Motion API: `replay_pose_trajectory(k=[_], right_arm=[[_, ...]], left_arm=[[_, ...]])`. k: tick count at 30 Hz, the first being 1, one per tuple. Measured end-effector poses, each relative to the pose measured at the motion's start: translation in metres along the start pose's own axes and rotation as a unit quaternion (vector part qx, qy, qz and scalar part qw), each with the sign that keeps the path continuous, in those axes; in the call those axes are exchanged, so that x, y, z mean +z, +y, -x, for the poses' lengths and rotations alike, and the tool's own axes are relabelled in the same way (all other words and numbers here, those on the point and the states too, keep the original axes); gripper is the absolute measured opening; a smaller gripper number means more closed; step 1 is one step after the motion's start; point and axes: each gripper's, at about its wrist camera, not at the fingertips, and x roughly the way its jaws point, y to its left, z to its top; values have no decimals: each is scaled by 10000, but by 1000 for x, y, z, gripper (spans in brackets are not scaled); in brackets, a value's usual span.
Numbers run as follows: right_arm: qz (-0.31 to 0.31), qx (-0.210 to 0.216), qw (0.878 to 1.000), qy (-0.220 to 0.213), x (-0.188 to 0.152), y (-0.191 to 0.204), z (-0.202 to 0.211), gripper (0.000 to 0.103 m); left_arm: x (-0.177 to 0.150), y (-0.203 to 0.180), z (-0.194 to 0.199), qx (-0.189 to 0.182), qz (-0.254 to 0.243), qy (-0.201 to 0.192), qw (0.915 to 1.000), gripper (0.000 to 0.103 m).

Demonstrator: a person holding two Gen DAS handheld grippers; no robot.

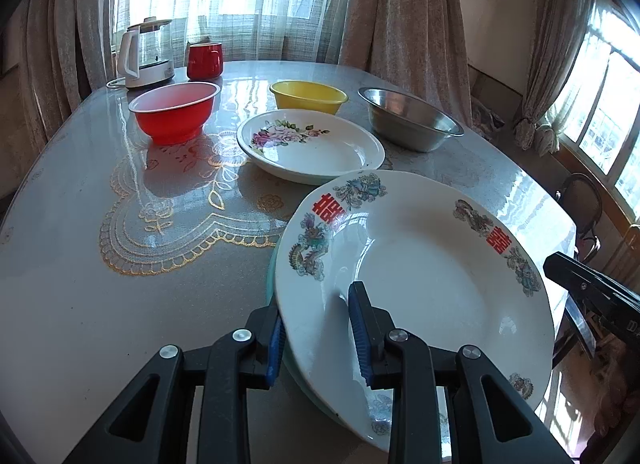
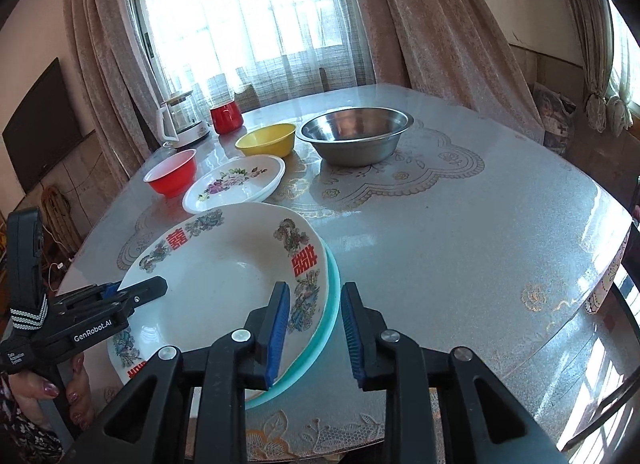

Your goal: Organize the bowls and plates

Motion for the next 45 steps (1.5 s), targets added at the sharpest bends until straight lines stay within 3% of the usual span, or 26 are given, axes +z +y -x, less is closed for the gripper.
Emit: replay_pose_trajectory(k=[5, 8, 10, 12, 17, 22, 26, 33, 42, 45], right_arm=[[-345, 231, 9991, 59, -1, -2, -4, 27], [-335, 276, 9990, 87, -3, 0, -6, 28], [-382, 330, 9987, 76, -2, -1, -8, 28], [-419, 392, 9983, 59, 0, -3, -9, 30], [-490, 560, 9972, 98, 11, -5, -13, 31], [-371, 463, 9981, 150, 24, -6, -20, 33], [-308, 330, 9988, 186, 33, -6, -25, 36], [-322, 349, 9979, 443, 56, -6, -46, 37], [-531, 467, 9944, 780, 93, 2, -80, 37], [-512, 432, 9936, 909, 104, 8, -95, 37]], left_arm=[[3, 6, 8, -20, 85, 30, 10000, 31], [4, 9, 24, 290, -125, -309, 9990, 46], [6, 14, 34, 392, -185, -528, 9977, 63], [10, 19, 40, 489, -164, -703, 9962, 67], [30, 43, 40, 342, 466, -739, 9956, 76], [44, 64, 21, 229, 1162, -551, 9914, 84], [52, 73, 1, 222, 1433, -387, 9887, 85], [85, 79, -33, 206, 1430, -303, 9890, 87], [112, 95, -73, -376, 1394, -273, 9891, 86], [111, 99, -77, -336, 1435, -209, 9889, 85]])
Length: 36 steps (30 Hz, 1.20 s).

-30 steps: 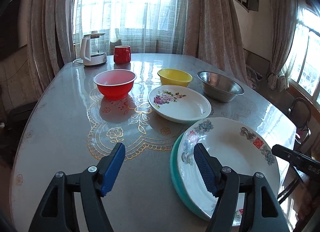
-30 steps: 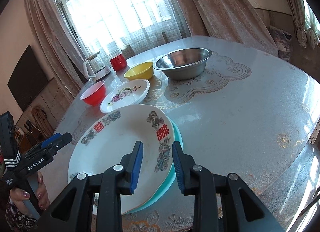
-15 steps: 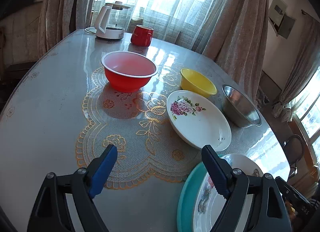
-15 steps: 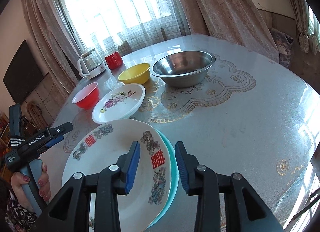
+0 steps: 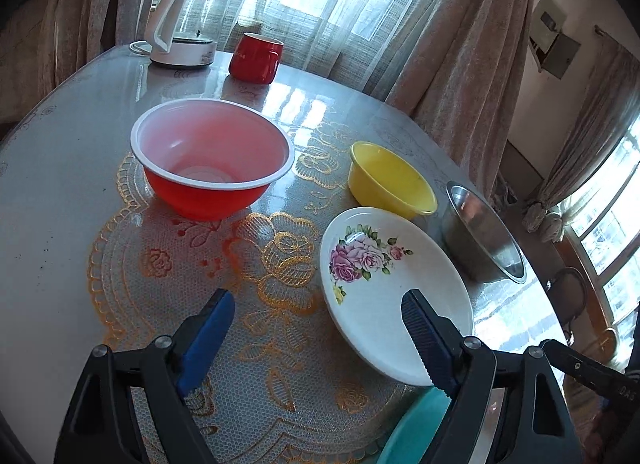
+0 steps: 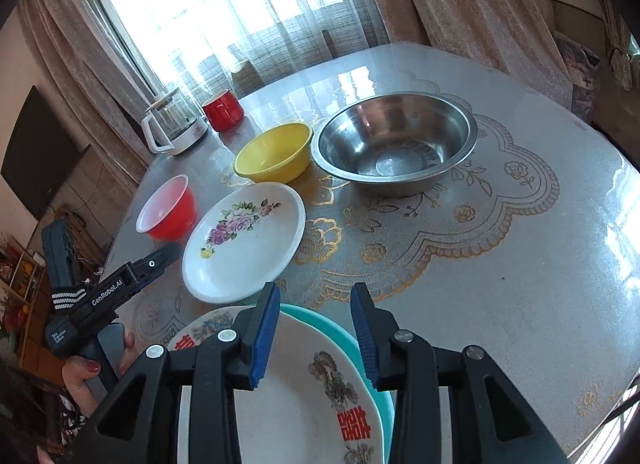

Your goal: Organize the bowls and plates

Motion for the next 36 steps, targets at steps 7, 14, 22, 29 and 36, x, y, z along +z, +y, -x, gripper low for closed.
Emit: replay_pose_trajectory(k=[7, 14, 22, 29, 36], right_arm=[[-148, -13, 9990, 415, 23, 13, -41, 37], [-579, 286, 9943, 852, 32, 14, -78, 35], [-816, 376, 9916, 928, 35, 13, -97, 30], [-881, 394, 9898, 1048, 34, 12, -108, 27], [-671, 361, 9910, 1102, 37, 14, -111, 23]], left_arm=[[4, 5, 2, 41, 203, -92, 9997, 76], [4, 9, -14, -176, 272, 282, 9991, 59], [4, 10, -19, -403, 361, 340, 9980, 59], [4, -5, -26, -307, 3, 396, 9987, 51], [8, -18, -40, -230, -276, 484, 9982, 32]])
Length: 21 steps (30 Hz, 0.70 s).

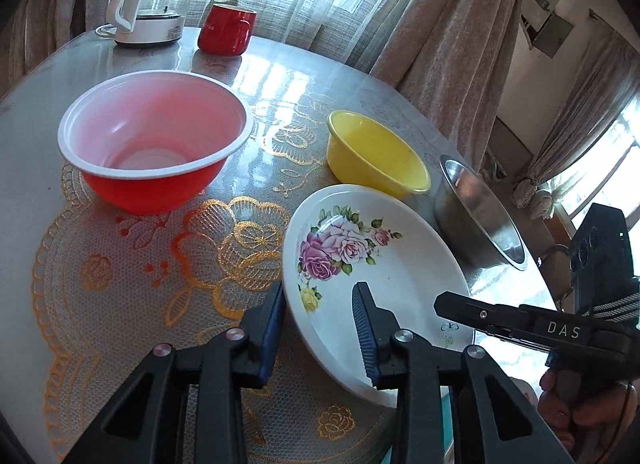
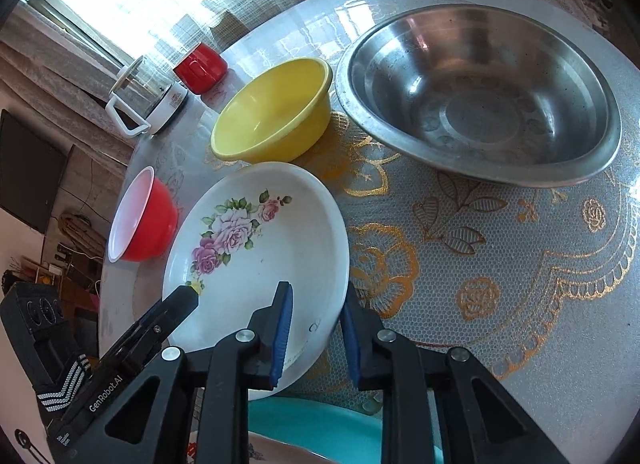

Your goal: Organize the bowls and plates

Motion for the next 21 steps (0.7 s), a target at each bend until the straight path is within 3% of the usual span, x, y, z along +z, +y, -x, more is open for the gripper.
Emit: replay_pose_trajectory(k=[3, 7, 12, 21], right_arm=[[-237, 76, 9997, 28, 1, -5, -1, 19], [-235, -26, 9997, -58, -1, -5, 0, 14], [-330, 89, 9994, -91, -5, -6, 2, 14], [-430, 409, 9982, -118, -13, -2, 2, 14]], left_arm=[[-1, -6, -1, 203, -219, -40, 9995, 30], [0, 3, 1, 190, -104, -26, 9998, 20], [-1, 1, 6, 262, -205, -136, 9994, 20], [6, 17, 16, -44, 280, -293, 9992, 20]])
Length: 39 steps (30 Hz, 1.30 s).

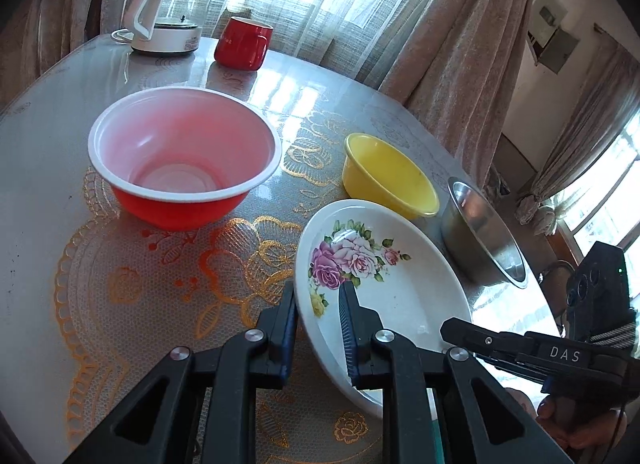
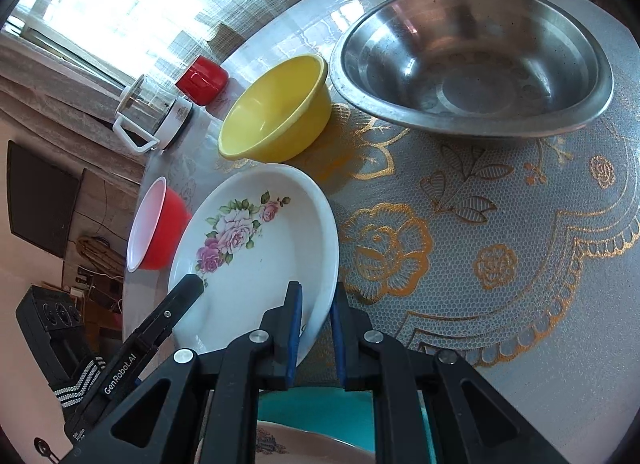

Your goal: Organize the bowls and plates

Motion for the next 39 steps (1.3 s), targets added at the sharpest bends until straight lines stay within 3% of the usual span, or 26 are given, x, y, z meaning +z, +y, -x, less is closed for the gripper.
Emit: replay_pose_trajectory(k=[3, 11, 16, 22, 39], right_arm=[[-25, 196, 9998, -63, -1, 1, 3, 14], [95, 143, 9994, -311, -5, 11, 17, 14], [76, 137, 9989, -452, -9, 10, 31, 14], [-9, 203, 9982, -565, -17, 4, 49, 14], [-160, 136, 9948, -1000, -56, -9, 106, 14]], left_arm=[[1, 2, 5, -91, 65, -95, 9999, 20], [3, -2, 19, -278, -4, -317, 9991, 20], [4, -1, 23, -608, 178, -254, 9977, 20], [0, -17, 35, -710, -56, -373, 9968, 20], [-20, -50, 51, -1246, -393, -223, 9912, 20]])
